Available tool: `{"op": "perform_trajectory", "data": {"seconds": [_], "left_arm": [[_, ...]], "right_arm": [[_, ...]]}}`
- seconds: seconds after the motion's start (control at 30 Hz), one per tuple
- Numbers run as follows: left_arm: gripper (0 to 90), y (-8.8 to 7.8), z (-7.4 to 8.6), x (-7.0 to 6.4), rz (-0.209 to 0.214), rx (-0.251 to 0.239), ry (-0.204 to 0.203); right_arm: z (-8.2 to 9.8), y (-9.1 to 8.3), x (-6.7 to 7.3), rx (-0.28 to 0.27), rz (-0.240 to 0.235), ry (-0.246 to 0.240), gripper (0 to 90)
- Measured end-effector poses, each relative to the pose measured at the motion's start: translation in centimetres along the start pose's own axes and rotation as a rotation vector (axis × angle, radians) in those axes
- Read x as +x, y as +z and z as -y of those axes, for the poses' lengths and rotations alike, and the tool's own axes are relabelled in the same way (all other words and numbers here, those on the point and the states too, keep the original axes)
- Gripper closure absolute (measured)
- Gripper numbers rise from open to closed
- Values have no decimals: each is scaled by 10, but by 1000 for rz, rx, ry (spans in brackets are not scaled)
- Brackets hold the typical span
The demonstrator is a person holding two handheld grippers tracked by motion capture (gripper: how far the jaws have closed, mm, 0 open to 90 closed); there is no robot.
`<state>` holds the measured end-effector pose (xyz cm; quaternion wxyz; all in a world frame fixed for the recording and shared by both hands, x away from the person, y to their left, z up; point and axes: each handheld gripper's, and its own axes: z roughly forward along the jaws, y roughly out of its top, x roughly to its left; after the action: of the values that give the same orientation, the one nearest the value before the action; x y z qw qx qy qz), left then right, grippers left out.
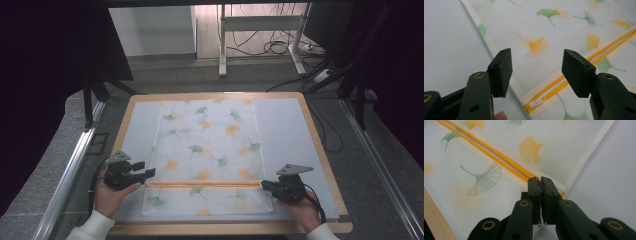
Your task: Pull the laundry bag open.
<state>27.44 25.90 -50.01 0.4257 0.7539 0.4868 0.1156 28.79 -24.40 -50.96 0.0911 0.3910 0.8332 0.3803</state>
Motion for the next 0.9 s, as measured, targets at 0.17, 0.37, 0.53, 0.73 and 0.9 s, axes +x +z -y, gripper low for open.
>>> {"op": "perform_trajectory", "data": {"seconds": [0.17,0.37,0.53,0.73,0.9], "left_arm": [[363,12,-13,-14,-8,-12,43],[347,22,-19,-18,-9,-16,81],[333,21,-14,-18,-50,-2,130],[330,15,-9,-12,-59,-8,117],[326,16,-6,-12,-63,-5,118]], "right_arm": [[-9,-1,-4,-31,12,-15,759],[-23,0,-14,-60,6,-8,525],[-29,-1,-21,-91,27,-10,432],[-26,-7,-29,-119,37,-6,382],[-25,-6,-28,-115,41,-16,332]]}}
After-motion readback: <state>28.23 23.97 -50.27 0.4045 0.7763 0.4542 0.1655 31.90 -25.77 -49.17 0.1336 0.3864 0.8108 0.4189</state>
